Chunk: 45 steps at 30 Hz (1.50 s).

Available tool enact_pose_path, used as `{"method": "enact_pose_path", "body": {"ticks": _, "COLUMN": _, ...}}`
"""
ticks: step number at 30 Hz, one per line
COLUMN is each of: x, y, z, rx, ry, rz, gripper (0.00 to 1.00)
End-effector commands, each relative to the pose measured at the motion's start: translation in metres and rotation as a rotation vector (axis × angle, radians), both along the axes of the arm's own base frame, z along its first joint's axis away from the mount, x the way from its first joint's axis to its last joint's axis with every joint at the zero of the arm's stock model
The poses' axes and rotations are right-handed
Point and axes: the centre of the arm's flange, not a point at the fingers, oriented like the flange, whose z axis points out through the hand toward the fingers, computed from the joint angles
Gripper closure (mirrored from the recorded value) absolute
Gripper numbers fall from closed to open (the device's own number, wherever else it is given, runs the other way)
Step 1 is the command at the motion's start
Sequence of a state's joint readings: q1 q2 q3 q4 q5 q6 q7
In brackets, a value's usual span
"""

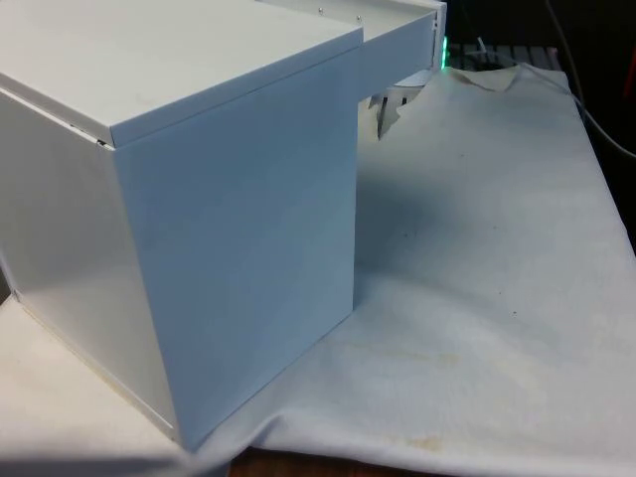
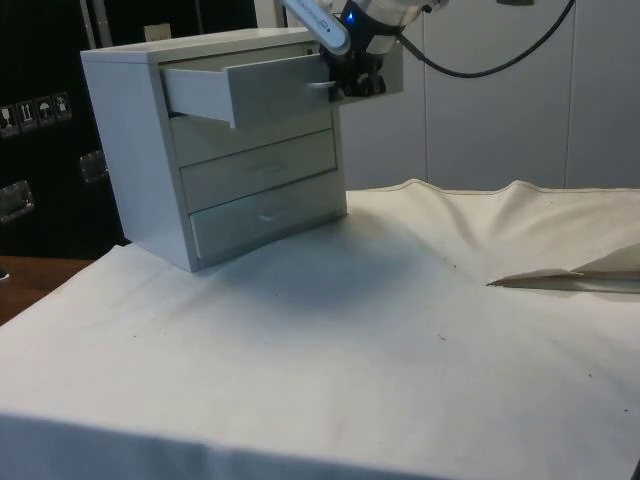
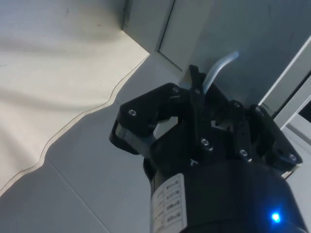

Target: Open the drawer, then close it.

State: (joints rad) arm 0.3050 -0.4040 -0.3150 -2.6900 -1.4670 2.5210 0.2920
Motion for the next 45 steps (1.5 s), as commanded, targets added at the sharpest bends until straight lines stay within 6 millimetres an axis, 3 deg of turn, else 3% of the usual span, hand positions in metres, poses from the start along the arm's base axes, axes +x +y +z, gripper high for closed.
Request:
{"method": "enact_pose_path", "body": {"ticks": 1, "x": -0.003, "y": 0.001, "z": 0.000, "rx": 0.000, "ry": -0.005, "rz": 0.002, "gripper": 1.00}}
{"method": "enact_pose_path", "body": {"ticks": 45, "x": -0.009, "y": 0.018, "z": -0.009, "rx": -0.141, "ry": -0.135, "rz": -0.034, "gripper": 1.00}}
